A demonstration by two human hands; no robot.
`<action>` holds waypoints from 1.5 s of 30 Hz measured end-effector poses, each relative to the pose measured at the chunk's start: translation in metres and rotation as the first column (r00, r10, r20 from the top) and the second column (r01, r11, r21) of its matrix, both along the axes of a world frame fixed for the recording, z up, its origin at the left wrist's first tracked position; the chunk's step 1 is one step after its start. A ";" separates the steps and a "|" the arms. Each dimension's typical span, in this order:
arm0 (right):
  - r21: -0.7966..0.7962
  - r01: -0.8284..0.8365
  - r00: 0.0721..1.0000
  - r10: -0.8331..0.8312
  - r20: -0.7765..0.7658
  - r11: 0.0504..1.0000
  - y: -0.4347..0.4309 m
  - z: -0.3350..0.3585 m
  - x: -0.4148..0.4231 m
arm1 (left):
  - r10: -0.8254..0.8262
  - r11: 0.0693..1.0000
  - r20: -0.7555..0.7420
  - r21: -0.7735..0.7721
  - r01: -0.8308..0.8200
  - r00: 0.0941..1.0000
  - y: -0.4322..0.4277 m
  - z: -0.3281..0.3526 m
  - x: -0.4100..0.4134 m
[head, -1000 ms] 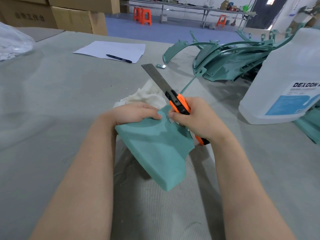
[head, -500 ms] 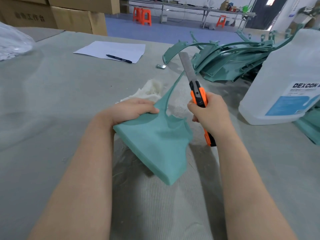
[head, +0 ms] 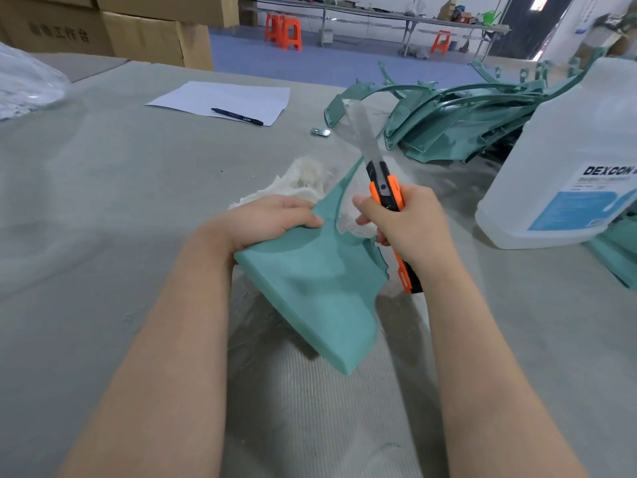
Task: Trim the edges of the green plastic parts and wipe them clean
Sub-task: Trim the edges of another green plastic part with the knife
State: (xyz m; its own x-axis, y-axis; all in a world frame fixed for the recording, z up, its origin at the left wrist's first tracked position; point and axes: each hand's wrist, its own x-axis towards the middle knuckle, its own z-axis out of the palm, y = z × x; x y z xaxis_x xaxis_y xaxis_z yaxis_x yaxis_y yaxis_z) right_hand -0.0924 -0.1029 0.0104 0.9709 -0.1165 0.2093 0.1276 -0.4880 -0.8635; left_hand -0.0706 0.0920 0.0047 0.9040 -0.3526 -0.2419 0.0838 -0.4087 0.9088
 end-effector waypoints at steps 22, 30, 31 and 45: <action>-0.143 -0.061 0.989 0.080 0.128 0.988 -0.004 0.002 0.000 | -0.002 1.000 0.025 0.018 0.002 1.000 0.000 -0.002 0.003; 0.177 -0.142 0.987 0.153 -0.051 0.974 -0.023 0.005 -0.005 | 0.021 0.999 -0.011 -0.032 -0.021 1.000 0.006 -0.001 0.002; 0.175 -0.145 0.986 0.158 -0.061 0.974 -0.022 0.005 -0.005 | 0.023 0.999 -0.015 -0.036 -0.024 1.000 0.006 -0.001 0.002; 0.040 0.023 0.999 -0.024 0.027 0.999 -0.005 0.006 -0.003 | 0.048 0.948 -0.113 -0.307 -0.080 0.992 -0.009 -0.004 0.000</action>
State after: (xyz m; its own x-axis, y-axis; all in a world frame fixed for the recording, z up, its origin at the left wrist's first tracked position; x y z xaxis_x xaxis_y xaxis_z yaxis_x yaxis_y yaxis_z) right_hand -0.0956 -0.1079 0.0165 0.9617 -0.1478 0.2310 0.1407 -0.4568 -0.8783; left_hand -0.0705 0.0828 0.0011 0.9032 -0.3672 -0.2222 0.1999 -0.0982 0.9749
